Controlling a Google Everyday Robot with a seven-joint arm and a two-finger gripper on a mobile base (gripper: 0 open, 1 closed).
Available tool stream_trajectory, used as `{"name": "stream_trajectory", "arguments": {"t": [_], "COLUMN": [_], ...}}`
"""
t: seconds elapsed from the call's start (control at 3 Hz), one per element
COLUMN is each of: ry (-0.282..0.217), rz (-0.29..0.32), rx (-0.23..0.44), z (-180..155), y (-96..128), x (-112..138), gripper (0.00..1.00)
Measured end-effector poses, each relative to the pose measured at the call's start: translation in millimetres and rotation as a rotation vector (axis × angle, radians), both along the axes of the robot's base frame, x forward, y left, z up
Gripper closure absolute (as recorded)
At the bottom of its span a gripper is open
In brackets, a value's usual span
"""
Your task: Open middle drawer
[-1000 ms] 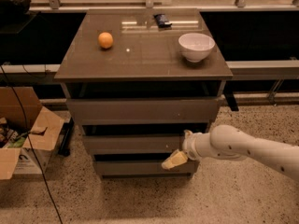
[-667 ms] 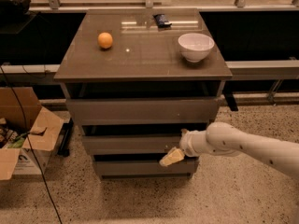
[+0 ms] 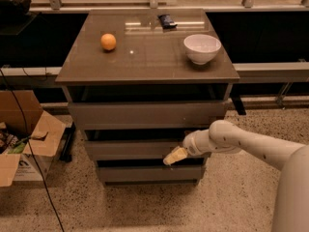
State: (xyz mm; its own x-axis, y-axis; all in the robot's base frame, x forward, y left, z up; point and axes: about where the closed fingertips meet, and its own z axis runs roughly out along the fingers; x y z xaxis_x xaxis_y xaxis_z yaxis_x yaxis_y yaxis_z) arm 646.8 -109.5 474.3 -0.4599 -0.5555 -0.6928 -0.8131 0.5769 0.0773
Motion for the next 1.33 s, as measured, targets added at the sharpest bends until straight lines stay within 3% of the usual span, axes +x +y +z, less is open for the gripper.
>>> {"name": "stream_trajectory", "arguments": {"t": [0.33, 0.67, 1.33], "ry": [0.033, 0.078, 0.085], "rz": [-0.002, -0.011, -0.012], "rx": [0.001, -0.009, -0.010], "z": [-10, -23, -17], "y": [-1, -5, -6], "x": [15, 12, 13], "gripper": [0.16, 0.39, 0.86]}}
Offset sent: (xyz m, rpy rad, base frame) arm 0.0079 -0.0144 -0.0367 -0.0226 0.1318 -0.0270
